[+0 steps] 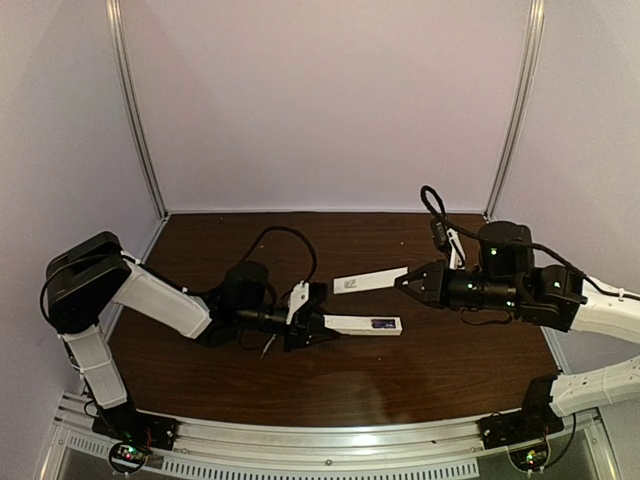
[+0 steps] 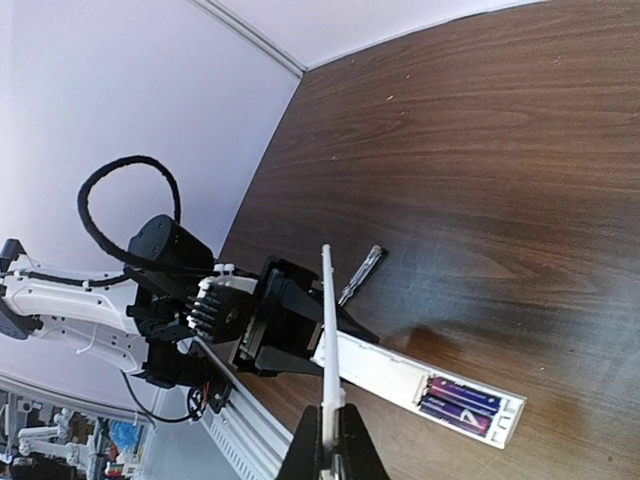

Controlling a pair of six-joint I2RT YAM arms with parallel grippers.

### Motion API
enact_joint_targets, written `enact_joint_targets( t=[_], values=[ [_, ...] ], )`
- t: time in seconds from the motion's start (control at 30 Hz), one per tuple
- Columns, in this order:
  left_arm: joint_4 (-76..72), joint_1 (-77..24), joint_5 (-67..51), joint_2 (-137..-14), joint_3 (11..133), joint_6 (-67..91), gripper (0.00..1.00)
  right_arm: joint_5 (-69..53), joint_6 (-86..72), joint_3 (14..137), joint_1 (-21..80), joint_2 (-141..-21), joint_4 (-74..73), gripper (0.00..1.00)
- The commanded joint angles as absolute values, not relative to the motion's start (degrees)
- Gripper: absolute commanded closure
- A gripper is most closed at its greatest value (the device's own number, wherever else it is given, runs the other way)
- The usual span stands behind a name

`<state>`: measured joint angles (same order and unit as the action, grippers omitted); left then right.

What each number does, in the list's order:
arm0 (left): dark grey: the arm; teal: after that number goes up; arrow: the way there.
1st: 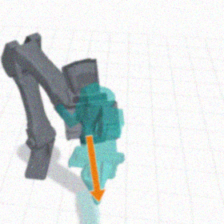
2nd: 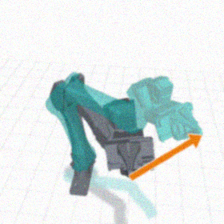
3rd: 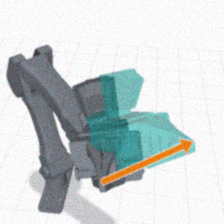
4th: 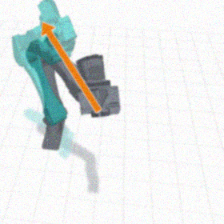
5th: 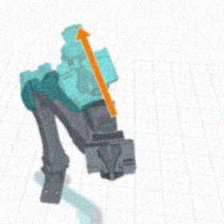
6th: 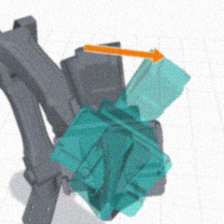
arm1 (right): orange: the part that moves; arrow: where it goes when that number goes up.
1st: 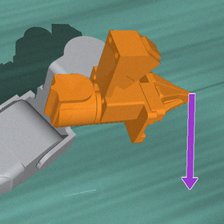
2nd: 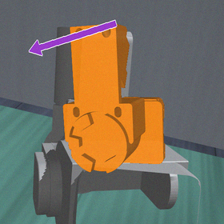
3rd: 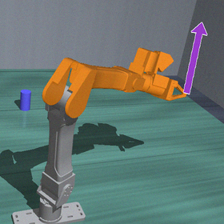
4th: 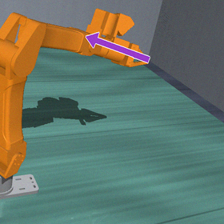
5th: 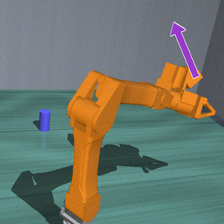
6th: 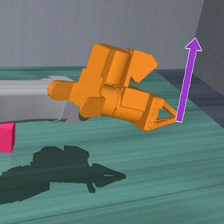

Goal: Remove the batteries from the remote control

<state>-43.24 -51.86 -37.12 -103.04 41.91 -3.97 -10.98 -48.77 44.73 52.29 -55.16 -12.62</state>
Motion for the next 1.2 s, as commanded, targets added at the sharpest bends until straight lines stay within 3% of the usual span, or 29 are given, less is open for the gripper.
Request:
enact_joint_targets(
  t=[0.0, 0.17, 0.27, 0.53, 0.73, 1.0, 1.17],
  values=[
    [-46.85, -52.12, -37.03, -100.53, 41.86, -3.77, 1.0, 1.54, -47.11, 46.83, 52.09, -52.91, -19.67, 1.0],
    [-47.0, -52.12, -37.17, -100.38, 41.75, -3.87, 1.0, 11.22, -47.61, 44.57, 50.46, -50.1, -20.33, 1.0],
    [-46.91, -52.12, -37.42, -100.28, 41.73, -3.87, 1.0, 10.5, -48.14, 41.52, 46.78, -49.96, -16.33, 1.0],
    [-46.19, -52.12, -37.09, -100.11, 41.73, -4.3, 1.0, -14.92, -50.78, 31.65, 30.42, -57.46, 5.14, 1.0],
    [-45.79, -52.08, -37.33, -100.13, 41.89, -4.66, 1.0, -33.01, -53.58, 27.89, 22.32, -71.07, 20.24, 1.0],
    [-45.44, -52.12, -37.12, -100.2, 42.04, -4.83, 1.0, -37.65, -53.98, 25.61, 18.38, -78.42, 24.94, 1.0],
    [-45.44, -52.06, -37.09, -100.29, 42.08, -4.83, 1.0, -37.24, -52.43, 24.58, 17.68, -78.08, 21.65, 0.81]
  ],
)
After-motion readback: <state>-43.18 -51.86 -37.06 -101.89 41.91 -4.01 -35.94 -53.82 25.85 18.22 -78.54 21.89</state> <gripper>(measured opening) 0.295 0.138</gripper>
